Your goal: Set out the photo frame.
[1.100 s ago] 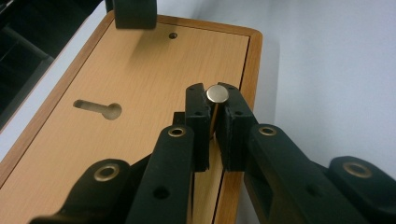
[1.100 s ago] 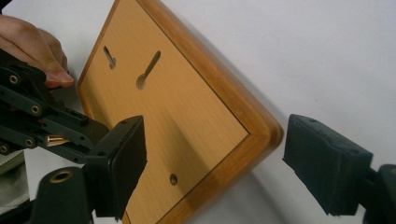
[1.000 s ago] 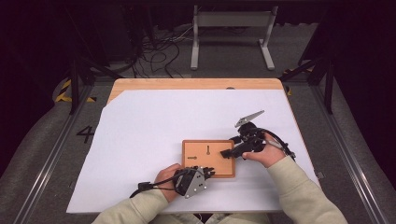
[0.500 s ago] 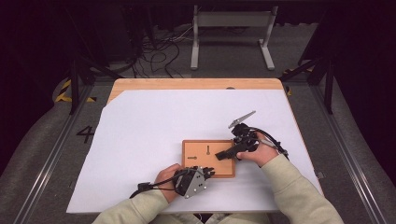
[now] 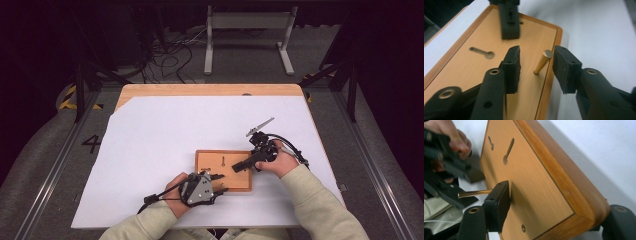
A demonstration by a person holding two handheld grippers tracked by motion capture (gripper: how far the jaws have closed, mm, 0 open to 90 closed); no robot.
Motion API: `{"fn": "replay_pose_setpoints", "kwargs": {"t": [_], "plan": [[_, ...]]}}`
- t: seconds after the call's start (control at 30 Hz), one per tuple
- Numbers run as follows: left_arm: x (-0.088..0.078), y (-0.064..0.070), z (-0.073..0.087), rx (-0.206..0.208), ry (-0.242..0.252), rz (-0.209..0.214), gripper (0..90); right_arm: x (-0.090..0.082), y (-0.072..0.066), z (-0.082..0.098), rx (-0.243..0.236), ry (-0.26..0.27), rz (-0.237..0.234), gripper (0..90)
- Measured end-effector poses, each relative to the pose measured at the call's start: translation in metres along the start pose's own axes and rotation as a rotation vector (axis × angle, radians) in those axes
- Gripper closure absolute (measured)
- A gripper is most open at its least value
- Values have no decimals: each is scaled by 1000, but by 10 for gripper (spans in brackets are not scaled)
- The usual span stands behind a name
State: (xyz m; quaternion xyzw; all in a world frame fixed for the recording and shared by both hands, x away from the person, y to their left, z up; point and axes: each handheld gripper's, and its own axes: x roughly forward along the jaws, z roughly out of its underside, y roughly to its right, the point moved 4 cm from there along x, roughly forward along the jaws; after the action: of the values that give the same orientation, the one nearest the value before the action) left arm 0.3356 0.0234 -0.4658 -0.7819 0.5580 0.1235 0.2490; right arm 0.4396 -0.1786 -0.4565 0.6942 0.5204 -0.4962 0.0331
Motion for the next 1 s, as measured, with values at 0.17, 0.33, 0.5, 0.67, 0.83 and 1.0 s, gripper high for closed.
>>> {"fn": "replay_pose_setpoints", "kwargs": {"t": [0.17, 0.33, 0.5, 0.67, 0.83, 1.0], "plan": [[-17, -9, -6, -69, 67, 7, 453, -7, -4, 1, -26, -2, -17, 438], [-49, -23, -12, -128, 167, -37, 430, -14, -11, 2, -55, -9, -34, 507], [-61, -31, -11, -151, 186, -75, 425, -16, -16, 2, -92, -16, -27, 527], [-76, -46, -5, -196, 210, -139, 428, -20, -23, 2, -160, -36, -16, 549], [-86, -56, -2, -241, 245, -174, 434, -24, -34, 6, -232, -61, -8, 591], [-93, -64, 3, -262, 245, -212, 434, -27, -42, 9, -286, -83, -13, 633]]}}
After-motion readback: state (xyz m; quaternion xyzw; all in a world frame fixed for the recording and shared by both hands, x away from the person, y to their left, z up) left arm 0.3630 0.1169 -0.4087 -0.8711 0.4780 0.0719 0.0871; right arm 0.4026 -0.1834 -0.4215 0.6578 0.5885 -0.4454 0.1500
